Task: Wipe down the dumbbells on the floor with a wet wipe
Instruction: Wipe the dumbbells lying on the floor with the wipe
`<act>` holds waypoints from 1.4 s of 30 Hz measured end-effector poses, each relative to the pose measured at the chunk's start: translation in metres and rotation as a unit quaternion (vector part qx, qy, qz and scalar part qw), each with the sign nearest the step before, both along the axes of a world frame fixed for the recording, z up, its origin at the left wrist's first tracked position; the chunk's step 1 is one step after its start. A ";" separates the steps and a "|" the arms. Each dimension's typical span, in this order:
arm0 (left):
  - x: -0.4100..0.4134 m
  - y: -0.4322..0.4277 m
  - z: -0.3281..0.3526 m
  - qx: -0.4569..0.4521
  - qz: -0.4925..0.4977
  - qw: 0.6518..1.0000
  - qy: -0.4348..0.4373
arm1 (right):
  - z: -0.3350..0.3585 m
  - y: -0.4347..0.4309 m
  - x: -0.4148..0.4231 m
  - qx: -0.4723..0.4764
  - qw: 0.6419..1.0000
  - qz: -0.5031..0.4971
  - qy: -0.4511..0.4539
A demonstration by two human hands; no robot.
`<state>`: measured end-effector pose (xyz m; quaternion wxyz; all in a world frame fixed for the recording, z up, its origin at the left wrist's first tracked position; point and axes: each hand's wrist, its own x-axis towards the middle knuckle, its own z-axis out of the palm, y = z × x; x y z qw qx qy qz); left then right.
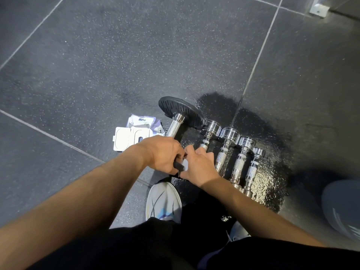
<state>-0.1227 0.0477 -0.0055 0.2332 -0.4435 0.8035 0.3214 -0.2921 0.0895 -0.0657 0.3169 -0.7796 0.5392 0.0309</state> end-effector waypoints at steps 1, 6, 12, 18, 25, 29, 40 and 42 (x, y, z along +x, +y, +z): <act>0.000 0.000 0.000 -0.001 -0.002 1.000 0.000 | -0.001 0.002 0.003 -0.015 1.000 0.003 0.012; 0.000 0.001 0.001 -0.007 -0.003 1.000 0.003 | -0.005 0.007 0.012 -0.050 0.998 0.021 0.044; 0.001 0.000 -0.001 -0.007 -0.001 1.000 0.016 | -0.006 0.001 0.013 -0.030 0.997 0.043 0.057; 0.003 0.000 -0.001 -0.008 -0.003 1.000 0.006 | 0.001 -0.010 -0.008 0.064 0.997 0.021 -0.046; 0.003 -0.001 -0.002 -0.005 -0.007 1.000 0.010 | 0.026 -0.006 -0.047 0.124 0.979 -0.059 -0.151; 0.003 -0.002 -0.002 -0.003 -0.011 1.000 0.013 | 0.034 0.000 -0.056 0.137 0.989 -0.033 -0.046; 0.003 -0.002 -0.005 -0.009 -0.008 1.000 0.023 | 0.040 0.010 -0.039 0.135 0.988 0.003 0.071; 0.003 -0.001 -0.005 -0.008 -0.008 1.000 0.024 | 0.040 0.011 -0.033 0.128 0.989 0.010 0.071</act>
